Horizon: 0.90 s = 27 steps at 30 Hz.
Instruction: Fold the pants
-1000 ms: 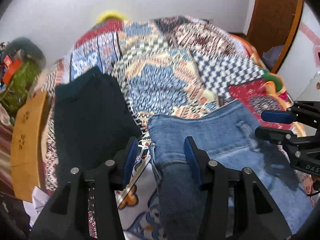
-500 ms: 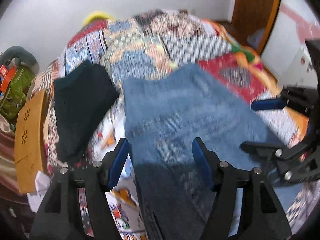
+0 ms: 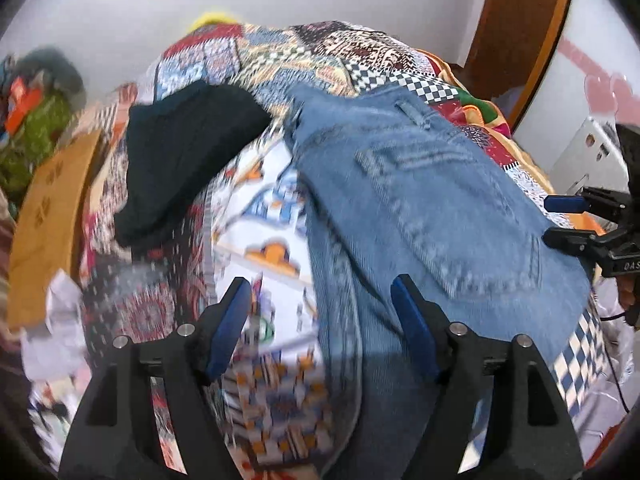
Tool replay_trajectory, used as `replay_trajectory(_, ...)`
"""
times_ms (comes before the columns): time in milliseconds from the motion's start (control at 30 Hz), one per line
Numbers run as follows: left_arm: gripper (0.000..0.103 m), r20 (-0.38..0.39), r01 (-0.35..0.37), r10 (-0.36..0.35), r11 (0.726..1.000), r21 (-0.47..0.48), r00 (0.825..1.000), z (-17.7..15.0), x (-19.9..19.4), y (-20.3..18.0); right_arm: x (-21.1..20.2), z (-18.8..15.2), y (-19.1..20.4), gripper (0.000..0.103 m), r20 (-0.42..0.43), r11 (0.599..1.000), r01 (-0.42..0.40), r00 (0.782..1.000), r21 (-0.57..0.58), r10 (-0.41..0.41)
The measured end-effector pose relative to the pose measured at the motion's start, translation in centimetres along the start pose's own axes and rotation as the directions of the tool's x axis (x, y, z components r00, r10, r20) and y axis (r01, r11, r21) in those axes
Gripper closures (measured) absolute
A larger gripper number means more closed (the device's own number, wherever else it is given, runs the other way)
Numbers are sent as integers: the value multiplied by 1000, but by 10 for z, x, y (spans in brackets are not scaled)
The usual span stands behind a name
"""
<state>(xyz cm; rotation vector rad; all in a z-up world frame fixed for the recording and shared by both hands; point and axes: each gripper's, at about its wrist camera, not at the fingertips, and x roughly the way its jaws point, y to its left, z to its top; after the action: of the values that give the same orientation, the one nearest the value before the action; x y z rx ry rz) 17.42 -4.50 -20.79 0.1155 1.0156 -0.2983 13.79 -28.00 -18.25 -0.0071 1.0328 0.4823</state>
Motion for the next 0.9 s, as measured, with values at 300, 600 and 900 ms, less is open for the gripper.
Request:
replay_trajectory(300,24,-8,-18,18,997,-77,1000,-30,-6,19,-6,-10,0,37,35,999,14,999,33,-15)
replay_trajectory(600,23,77,-62,63,998,-16,995,27,-21,7,-16,11,-7,36,52,999,19,998,35,-20)
replay_trajectory(900,21,-45,77,-79,996,-48,996,80,44,3,16,41,-22,32,65,990,-84,995,113,77)
